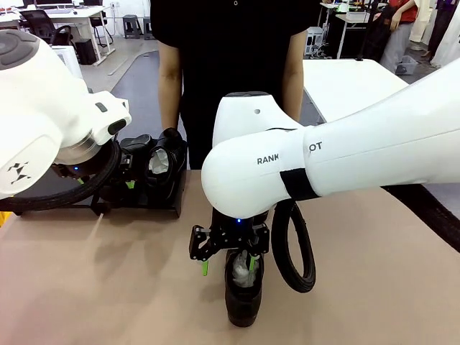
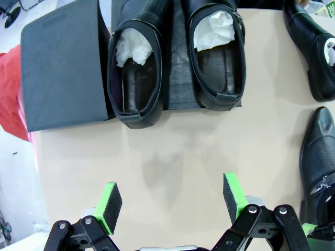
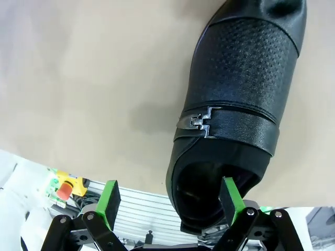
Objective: Organize the shoes by placing them on the stand.
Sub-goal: Place the Shoe from the middle of the table onto the Shoes Stand.
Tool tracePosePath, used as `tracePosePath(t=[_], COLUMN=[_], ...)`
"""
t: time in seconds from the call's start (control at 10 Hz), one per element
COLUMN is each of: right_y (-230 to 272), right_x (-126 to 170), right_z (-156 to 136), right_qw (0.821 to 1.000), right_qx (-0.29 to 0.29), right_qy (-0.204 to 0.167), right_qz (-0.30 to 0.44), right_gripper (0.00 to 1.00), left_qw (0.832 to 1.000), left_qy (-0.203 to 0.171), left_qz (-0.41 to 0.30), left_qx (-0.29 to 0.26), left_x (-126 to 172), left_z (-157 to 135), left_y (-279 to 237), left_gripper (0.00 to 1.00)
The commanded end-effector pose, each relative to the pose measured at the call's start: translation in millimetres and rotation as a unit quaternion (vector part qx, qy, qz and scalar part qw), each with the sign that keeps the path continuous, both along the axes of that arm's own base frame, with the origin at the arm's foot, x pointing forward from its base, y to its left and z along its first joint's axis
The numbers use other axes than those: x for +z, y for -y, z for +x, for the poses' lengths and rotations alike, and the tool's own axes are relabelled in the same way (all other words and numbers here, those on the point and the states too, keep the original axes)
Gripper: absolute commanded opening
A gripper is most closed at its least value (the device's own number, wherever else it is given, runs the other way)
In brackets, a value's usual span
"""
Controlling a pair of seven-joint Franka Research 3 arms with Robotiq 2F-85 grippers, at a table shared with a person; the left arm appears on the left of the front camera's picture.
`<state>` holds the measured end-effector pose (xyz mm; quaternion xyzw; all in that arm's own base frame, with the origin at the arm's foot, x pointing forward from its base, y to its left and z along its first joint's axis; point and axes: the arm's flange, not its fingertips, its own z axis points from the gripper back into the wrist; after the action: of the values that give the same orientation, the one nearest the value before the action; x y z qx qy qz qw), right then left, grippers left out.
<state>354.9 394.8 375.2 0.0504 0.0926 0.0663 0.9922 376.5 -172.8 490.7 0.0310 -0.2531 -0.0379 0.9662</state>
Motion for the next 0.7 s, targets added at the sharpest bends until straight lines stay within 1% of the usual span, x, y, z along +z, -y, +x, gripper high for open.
tracePosePath(t=[0.0,0.1,0.2,0.3,0.4,0.5,0.6], right_y=[-0.5,0.0,8.4,23.9,42.1,69.2,98.0], right_x=[1.2,0.0,36.4,70.8,94.5,110.3,117.3], right_z=[-1.1,0.0,-19.4,-34.7,-41.2,-41.1,-40.6], right_qw=[1.000,1.000,0.999,0.997,0.995,0.995,0.995], right_qx=[-0.006,0.000,0.014,0.009,0.001,-0.007,-0.022], right_qy=[0.008,0.000,0.032,0.069,0.094,0.095,0.101], right_qz=[-0.011,0.000,0.021,0.031,0.021,0.025,0.011], right_gripper=[1.00,1.00,1.00,1.00,1.00,1.00,1.00], left_qw=[1.000,1.000,1.000,1.000,1.000,1.000,1.000], left_qy=[-0.003,-0.003,-0.003,-0.003,-0.003,-0.003,-0.003], left_qz=[0.003,0.003,0.003,0.003,0.003,0.003,0.003], left_qx=[-0.005,-0.005,-0.005,-0.005,-0.005,-0.005,-0.005], left_x=[2.2,2.2,2.2,2.2,2.2,2.2,2.2], left_z=[0.9,0.9,0.9,0.9,0.9,0.9,0.9], left_y=[-2.2,-2.2,-2.2,-2.2,-2.2,-2.2,-2.2], left_gripper=[1.00,1.00,1.00,1.00,1.00,1.00,1.00])
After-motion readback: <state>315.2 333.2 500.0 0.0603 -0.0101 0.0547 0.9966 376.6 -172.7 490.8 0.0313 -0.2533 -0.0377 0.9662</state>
